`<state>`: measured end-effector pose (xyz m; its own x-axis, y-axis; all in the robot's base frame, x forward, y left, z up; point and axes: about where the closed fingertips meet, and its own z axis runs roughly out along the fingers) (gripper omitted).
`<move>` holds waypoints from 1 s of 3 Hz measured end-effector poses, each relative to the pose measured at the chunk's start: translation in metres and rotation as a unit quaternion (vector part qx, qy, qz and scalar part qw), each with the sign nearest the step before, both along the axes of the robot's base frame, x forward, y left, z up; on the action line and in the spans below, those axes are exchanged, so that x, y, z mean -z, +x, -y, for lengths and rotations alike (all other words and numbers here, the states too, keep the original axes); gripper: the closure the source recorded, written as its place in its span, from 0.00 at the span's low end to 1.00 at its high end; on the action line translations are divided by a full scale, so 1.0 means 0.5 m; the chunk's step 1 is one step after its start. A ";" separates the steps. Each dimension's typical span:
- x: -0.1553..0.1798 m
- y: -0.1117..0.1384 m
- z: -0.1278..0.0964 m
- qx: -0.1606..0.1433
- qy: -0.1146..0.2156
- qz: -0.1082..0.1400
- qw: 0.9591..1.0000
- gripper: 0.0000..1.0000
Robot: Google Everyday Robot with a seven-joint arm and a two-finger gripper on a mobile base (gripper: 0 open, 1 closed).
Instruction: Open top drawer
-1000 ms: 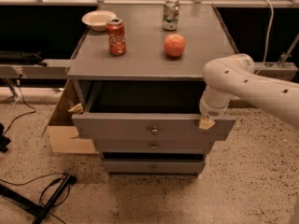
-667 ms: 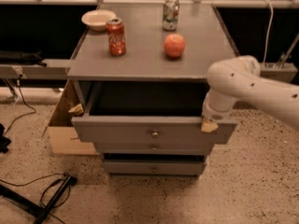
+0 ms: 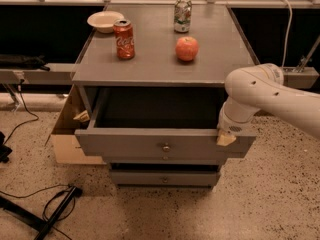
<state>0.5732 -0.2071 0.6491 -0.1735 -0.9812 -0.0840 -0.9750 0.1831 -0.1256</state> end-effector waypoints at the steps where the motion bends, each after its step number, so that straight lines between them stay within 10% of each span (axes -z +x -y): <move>1: 0.000 0.000 0.000 0.000 0.000 0.000 1.000 1.00; 3: -0.002 -0.027 0.003 -0.018 0.012 0.001 1.000 1.00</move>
Offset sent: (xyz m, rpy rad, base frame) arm -0.2609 -0.0326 0.0465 0.4007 -0.0330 0.5914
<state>0.5595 -0.2085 0.6502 -0.1377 -0.9845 -0.1083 -0.9809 0.1508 -0.1231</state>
